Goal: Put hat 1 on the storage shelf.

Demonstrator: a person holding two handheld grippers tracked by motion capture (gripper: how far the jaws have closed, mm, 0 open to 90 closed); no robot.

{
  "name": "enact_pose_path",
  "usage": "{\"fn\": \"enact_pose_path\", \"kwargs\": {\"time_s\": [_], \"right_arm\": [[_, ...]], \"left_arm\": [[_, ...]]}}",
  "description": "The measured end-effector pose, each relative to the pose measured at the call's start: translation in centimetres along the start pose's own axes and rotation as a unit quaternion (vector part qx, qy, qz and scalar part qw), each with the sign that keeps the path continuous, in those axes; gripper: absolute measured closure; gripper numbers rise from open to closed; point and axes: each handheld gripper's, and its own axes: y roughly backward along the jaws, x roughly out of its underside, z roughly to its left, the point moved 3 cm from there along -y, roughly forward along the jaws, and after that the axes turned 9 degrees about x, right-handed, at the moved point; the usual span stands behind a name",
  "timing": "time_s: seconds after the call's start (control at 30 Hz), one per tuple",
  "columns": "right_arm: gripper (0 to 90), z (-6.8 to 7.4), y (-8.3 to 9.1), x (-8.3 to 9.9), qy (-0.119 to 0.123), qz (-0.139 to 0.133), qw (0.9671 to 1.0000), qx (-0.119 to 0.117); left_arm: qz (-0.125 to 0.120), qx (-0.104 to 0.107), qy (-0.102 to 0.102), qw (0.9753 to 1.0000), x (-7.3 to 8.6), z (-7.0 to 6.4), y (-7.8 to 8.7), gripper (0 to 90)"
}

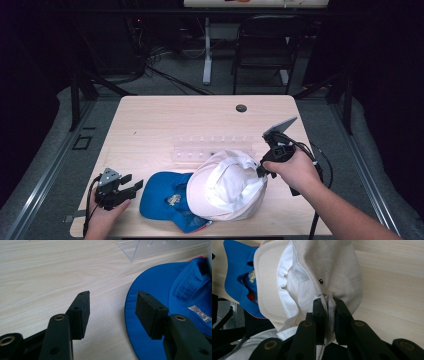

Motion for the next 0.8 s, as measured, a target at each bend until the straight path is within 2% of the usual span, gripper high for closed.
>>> {"fn": "enact_pose_path", "kwargs": {"time_s": [0.1,0.13,0.2,0.3,0.37,0.4,0.5,0.53,0.57,0.63,0.8], "right_arm": [[81.7,0.7,0.7,-0.3,0.007,0.001,1.0,0.004],[81.7,0.8,1.0,-0.4,0.016,0.01,0.9998,0.006],[81.7,1.4,1.3,-0.6,0.009,-0.001,0.9999,0.008],[81.7,1.9,1.8,-0.8,0.02,0.006,0.9996,0.017],[81.7,2.4,2.1,-0.9,0.015,0.005,0.9998,0.016],[81.7,2.5,2.4,-1.0,0.02,0.012,0.9996,0.012],[81.7,3.1,2.8,-1.2,0.008,0.009,0.9999,-0.01],[81.7,3.1,3.1,-1.3,0.013,0.016,0.9996,-0.017],[81.7,3.2,3.3,-1.4,0.008,0.012,0.9996,-0.024],[81.7,3.5,3.6,-1.5,-0.001,0.01,0.9989,-0.046],[81.8,3.8,4.3,-1.7,-0.016,0.022,0.9944,-0.102]], "left_arm": [[-0.002,0.001,0.0,1.0,0.0,0.0,0.0,45.9],[-0.002,0.001,0.0,1.0,0.0,0.0,0.0,45.9],[-0.001,0.001,-0.001,1.0,0.0,0.0,0.0,45.9],[-0.002,0.002,0.0,1.0,0.0,0.0,0.0,46.0],[-0.001,0.001,-0.001,1.0,0.0,0.0,0.0,45.9],[-0.001,0.001,-0.001,1.0,0.0,0.0,0.0,45.9],[-0.001,0.001,-0.001,1.0,0.0,0.0,0.0,45.9],[-0.002,0.002,0.0,1.0,0.0,0.0,0.0,45.9],[-0.001,0.002,-0.001,1.0,0.0,0.0,0.0,45.9],[-0.002,0.002,-0.001,1.0,0.0,0.1,0.0,45.9],[0.001,0.002,0.0,1.0,0.0,0.1,0.1,45.9]]}}
